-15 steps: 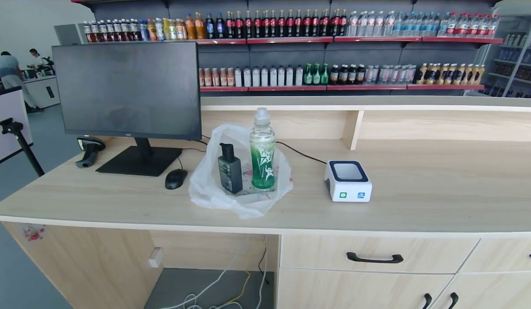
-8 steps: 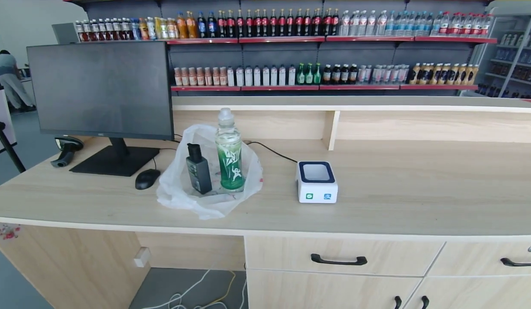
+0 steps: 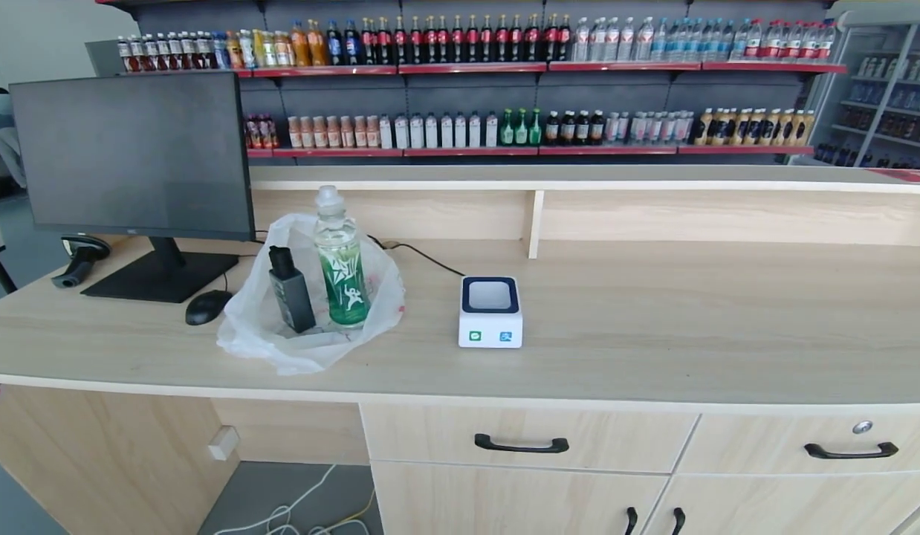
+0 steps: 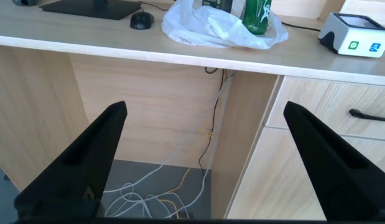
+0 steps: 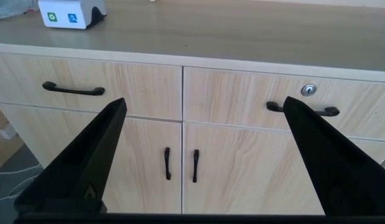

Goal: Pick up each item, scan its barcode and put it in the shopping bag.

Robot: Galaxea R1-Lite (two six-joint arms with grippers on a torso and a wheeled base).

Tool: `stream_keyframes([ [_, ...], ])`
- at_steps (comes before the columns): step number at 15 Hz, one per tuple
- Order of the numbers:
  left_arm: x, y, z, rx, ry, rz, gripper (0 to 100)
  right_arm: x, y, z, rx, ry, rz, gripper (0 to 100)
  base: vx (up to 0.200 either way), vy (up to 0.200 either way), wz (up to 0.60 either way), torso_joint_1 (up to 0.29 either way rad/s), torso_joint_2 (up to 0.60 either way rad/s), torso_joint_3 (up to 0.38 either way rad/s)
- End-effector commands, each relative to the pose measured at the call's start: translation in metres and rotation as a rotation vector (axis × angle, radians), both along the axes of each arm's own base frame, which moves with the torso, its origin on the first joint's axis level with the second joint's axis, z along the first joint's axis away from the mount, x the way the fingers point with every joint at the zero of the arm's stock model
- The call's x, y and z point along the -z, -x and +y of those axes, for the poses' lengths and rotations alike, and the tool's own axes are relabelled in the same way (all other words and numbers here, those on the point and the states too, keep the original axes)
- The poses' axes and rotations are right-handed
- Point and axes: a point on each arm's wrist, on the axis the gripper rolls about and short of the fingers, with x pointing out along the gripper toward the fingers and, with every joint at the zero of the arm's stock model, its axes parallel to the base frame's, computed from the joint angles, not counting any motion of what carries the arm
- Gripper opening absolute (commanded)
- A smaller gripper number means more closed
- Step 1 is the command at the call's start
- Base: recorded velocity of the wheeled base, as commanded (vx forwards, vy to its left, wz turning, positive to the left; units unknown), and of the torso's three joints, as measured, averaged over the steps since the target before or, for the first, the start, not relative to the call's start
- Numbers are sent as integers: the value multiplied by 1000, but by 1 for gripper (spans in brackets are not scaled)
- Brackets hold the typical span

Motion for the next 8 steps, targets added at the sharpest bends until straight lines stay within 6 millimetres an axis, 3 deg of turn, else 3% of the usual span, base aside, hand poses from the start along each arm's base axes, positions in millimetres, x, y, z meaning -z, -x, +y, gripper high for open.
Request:
stream_keyframes([
  [1, 0, 0, 0, 1, -1, 1, 100, 0, 0, 0, -1, 2, 0, 100, 0, 0, 0, 0, 0, 0],
  [4, 0, 0, 0, 1, 2, 1, 100, 0, 0, 0, -1, 0, 2, 100, 0, 0, 0, 0, 0, 0],
  [8, 0, 0, 0, -1, 4, 3, 100, 0, 0, 0, -1, 0, 2, 100, -200, 0, 0, -1, -2, 6],
])
